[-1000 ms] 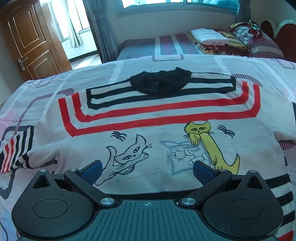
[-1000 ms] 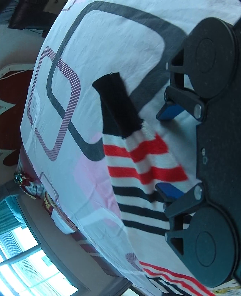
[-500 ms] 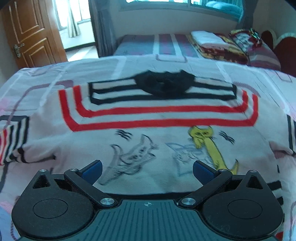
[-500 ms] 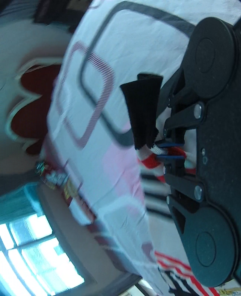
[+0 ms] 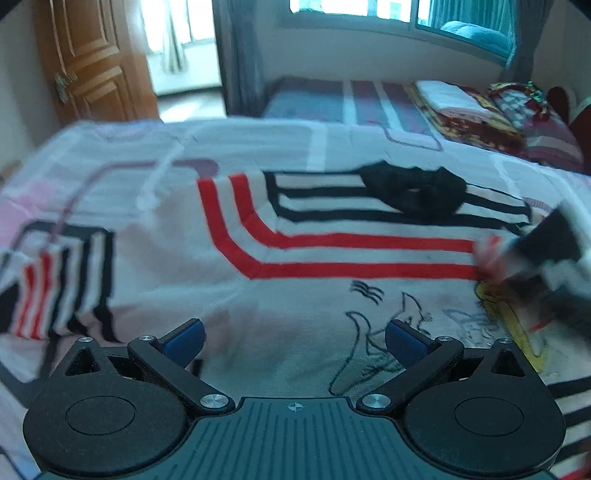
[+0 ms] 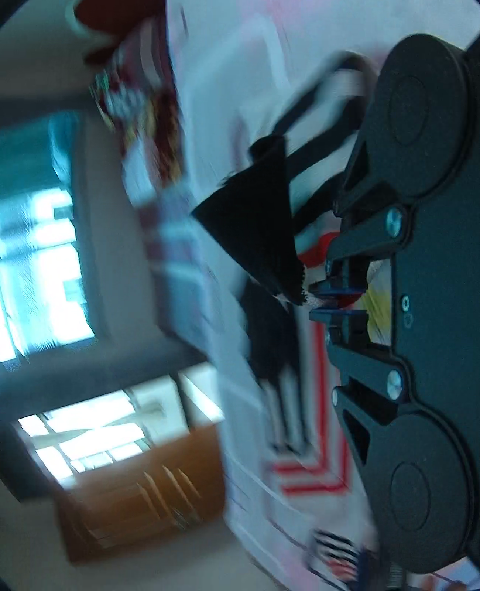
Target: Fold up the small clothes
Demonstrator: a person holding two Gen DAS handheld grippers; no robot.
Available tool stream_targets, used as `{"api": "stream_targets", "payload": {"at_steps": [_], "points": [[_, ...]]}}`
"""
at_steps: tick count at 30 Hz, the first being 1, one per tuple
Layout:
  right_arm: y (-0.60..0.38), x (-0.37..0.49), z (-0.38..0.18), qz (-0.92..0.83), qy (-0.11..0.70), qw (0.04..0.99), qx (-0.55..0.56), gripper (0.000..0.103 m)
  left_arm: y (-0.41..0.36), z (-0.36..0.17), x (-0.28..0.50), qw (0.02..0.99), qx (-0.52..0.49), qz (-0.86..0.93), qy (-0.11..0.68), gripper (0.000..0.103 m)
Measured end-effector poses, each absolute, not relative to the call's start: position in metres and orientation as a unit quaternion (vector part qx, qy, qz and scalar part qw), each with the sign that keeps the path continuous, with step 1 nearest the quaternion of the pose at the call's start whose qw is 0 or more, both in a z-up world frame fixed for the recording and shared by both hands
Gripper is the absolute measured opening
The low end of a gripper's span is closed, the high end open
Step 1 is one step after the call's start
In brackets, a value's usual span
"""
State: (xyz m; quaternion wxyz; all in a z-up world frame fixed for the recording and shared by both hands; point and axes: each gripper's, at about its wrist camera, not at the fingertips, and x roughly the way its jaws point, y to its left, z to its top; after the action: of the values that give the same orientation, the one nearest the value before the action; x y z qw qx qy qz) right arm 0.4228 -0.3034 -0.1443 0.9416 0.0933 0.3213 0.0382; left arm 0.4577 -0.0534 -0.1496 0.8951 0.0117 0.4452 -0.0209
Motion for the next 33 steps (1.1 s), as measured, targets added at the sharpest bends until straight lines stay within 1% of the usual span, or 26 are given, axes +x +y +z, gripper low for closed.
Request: {"api": "stream_targets", "payload": {"at_steps": [2, 3, 5, 6, 7, 12, 17, 21, 25, 26, 27, 29, 33], "points": [[-0.282, 0.435, -0.164, 0.058, 0.358, 0.927, 0.098, 0.020, -0.051, -0.157, 0.462, 0.889, -0.007, -0.031, 0.456, 0.103], [-0.275, 0.438, -0.170, 0.062, 0.370, 0.922, 0.100, 0.029, -0.052, -0.160, 0.463, 0.888, -0.013, -0.041, 0.458, 0.103], [-0.270, 0.439, -0.176, 0.070, 0.384, 0.916, 0.096, 0.042, -0.060, -0.167, 0.464, 0.881, -0.020, -0.069, 0.468, 0.103], [-0.271, 0.437, -0.174, 0.068, 0.383, 0.917, 0.092, 0.055, -0.067, -0.169, 0.465, 0.879, -0.017, -0.081, 0.469, 0.103], [-0.271, 0.429, -0.168, 0.066, 0.375, 0.921, 0.088, 0.059, -0.075, -0.170, 0.464, 0.880, -0.012, -0.089, 0.466, 0.103], [-0.295, 0.402, -0.147, 0.025, 0.341, 0.938, 0.059, 0.059, -0.109, -0.181, 0.468, 0.874, 0.007, -0.131, 0.468, 0.103], [-0.324, 0.379, -0.144, -0.015, 0.334, 0.940, 0.073, 0.061, -0.117, -0.199, 0.472, 0.867, -0.005, -0.144, 0.477, 0.102], [-0.345, 0.366, -0.150, -0.034, 0.326, 0.941, 0.085, 0.063, -0.112, -0.206, 0.474, 0.867, -0.040, -0.138, 0.476, 0.102], [-0.359, 0.359, -0.157, -0.044, 0.328, 0.938, 0.100, 0.063, -0.098, -0.208, 0.473, 0.867, -0.124, -0.131, 0.464, 0.102], [-0.360, 0.359, -0.157, -0.045, 0.328, 0.938, 0.101, 0.063, -0.096, -0.209, 0.474, 0.866, -0.140, -0.124, 0.463, 0.097], [-0.362, 0.358, -0.159, -0.046, 0.328, 0.938, 0.101, 0.063, -0.094, -0.209, 0.475, 0.867, -0.157, -0.122, 0.458, 0.079], [-0.365, 0.355, -0.161, -0.050, 0.327, 0.938, 0.102, 0.063, -0.091, -0.211, 0.479, 0.858, -0.192, -0.133, 0.458, 0.061], [-0.369, 0.354, -0.162, -0.061, 0.326, 0.938, 0.102, 0.063, -0.092, -0.217, 0.483, 0.843, -0.239, -0.131, 0.464, 0.061]]}}
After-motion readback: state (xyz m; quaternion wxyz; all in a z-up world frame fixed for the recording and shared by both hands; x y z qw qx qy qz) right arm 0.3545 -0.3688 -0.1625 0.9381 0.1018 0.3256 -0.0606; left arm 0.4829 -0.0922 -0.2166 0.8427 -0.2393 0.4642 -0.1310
